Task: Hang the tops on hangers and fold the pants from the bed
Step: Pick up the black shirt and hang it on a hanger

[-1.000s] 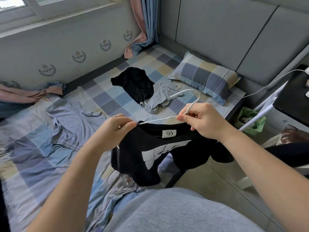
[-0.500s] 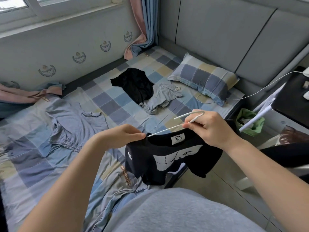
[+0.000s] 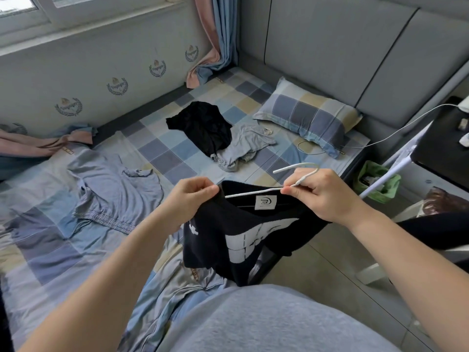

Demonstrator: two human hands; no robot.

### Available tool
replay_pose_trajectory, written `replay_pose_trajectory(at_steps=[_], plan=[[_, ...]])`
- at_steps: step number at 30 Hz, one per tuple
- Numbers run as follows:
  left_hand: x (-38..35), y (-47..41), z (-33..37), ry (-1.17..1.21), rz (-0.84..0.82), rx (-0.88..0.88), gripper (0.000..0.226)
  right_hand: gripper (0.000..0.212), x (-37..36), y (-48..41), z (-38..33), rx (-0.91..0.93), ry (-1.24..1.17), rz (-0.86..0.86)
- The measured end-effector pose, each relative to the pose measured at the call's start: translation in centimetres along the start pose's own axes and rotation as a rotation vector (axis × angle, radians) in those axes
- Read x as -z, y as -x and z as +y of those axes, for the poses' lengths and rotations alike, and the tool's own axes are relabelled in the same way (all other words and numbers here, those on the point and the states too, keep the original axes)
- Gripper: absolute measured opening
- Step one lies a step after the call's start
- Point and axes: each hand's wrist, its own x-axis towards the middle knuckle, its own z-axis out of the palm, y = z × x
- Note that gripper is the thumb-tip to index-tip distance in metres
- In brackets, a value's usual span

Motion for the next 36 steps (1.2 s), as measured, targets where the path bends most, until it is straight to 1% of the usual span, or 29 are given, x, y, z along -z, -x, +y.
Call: replay_pose_trajectory(at_steps=[2, 3, 4, 5, 7, 8, 11, 15, 19, 21, 25, 27, 30, 33, 36], plan=[[-0.4, 0.0, 0.3, -0.159, 0.255, -0.216, 0.019, 0.012, 0.1, -0.3, 0.1, -0.099, -0.020, -0.065], [-0.5, 0.2, 0.5, -0.216, 0.336, -0.327, 0.020, 0.007, 0.1, -0.5, 0.3, -0.152, -0.031, -0.087], [-0.6, 0.3, 0.8, -0.265, 0.375, -0.425, 0.019, 0.008, 0.2, -0.7, 0.4, -0.185, -0.043, -0.079], [-0.6, 0.5, 0.9, -0.307, 0.377, -0.506, 0.016, 0.009, 0.2, -0.8, 0.5, -0.199, -0.058, -0.043], [-0.3, 0.6, 0.8, -0.383, 0.315, -0.604, 0.008, 0.008, 0.1, -1.0, 0.2, -0.188, -0.116, 0.060], [0.0, 0.6, 0.7, -0.421, 0.278, -0.608, 0.008, 0.008, -0.1, -1.0, 0.0, -0.177, -0.160, 0.100], [0.9, 0.3, 0.0, -0.581, 0.254, -0.555, 0.023, 0.007, -0.7, -0.8, -0.6, -0.156, -0.250, 0.134], [1.5, 0.2, -1.3, -0.677, 0.348, -0.495, 0.034, 0.013, -0.6, -0.6, -0.7, -0.150, -0.303, 0.144], [1.5, 0.0, -2.9, -0.727, 0.380, -0.350, 0.051, 0.011, -0.1, -0.3, -0.3, -0.192, -0.365, 0.132], [1.2, -0.1, -3.8, -0.687, 0.402, -0.314, 0.049, 0.009, 0.0, -0.2, 0.0, -0.207, -0.387, 0.127], [0.5, -0.5, -4.6, -0.579, 0.449, -0.302, 0.033, 0.010, 0.0, 0.0, 0.4, -0.213, -0.398, 0.103], [0.7, -0.6, -4.6, -0.606, 0.429, -0.334, 0.022, 0.010, 0.2, 0.1, 0.8, -0.227, -0.386, 0.103], [1.7, -0.5, -4.4, -0.614, 0.413, -0.441, 0.011, 0.011, 0.7, 0.4, 1.5, -0.270, -0.303, 0.040], [2.3, -0.4, -3.9, -0.610, 0.428, -0.508, 0.008, 0.013, 0.7, 0.8, 1.7, -0.287, -0.323, 0.020], [2.1, -0.3, -3.4, -0.611, 0.397, -0.454, 0.014, 0.012, 0.5, 0.9, 1.5, -0.282, -0.383, 0.047]])
